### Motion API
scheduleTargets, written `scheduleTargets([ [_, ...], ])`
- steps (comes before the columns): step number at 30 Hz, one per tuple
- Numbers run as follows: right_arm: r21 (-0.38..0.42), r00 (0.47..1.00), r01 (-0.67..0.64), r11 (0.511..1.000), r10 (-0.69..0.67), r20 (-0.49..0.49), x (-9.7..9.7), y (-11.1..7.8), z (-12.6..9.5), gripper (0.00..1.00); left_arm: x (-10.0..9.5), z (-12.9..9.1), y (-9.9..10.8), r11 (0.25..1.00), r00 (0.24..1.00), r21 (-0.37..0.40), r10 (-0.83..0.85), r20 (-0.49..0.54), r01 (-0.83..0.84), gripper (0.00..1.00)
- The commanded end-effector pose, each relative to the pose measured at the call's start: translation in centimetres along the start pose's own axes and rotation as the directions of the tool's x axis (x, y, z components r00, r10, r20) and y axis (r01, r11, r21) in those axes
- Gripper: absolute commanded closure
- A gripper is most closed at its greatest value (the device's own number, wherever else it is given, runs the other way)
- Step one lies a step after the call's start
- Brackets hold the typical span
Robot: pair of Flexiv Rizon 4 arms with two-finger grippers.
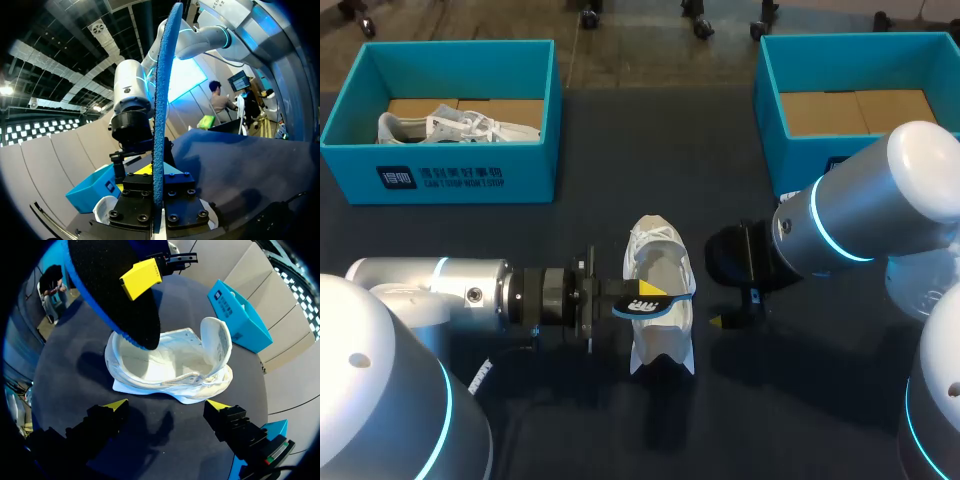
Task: Take the shoe out of the shoebox, open the shoe tongue, remove and reinsert the insole, then place the shoe into the shoebox
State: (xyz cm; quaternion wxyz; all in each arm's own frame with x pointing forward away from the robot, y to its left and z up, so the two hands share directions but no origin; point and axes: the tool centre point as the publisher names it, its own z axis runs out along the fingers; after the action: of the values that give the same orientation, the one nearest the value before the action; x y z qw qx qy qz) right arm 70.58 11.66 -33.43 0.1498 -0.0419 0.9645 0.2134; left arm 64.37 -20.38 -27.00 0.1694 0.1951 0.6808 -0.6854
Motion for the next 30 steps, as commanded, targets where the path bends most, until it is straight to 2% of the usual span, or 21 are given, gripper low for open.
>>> scheduleTargets([
  [1, -0.002, 1.000, 0.000, 1.000, 0.000, 0.000, 0.1, -0.1, -0.1, 0.00, 0.0, 0.6, 1.1, 1.000, 1.000, 0.008, 0.004, -0.002, -0.004, 1.00],
  [30, -0.002, 1.000, 0.000, 1.000, 0.000, 0.000, 0.1, -0.1, -0.1, 0.00, 0.4, 1.3, 6.0, 0.999, 0.999, -0.029, 0.019, -0.029, -0.020, 1.00],
])
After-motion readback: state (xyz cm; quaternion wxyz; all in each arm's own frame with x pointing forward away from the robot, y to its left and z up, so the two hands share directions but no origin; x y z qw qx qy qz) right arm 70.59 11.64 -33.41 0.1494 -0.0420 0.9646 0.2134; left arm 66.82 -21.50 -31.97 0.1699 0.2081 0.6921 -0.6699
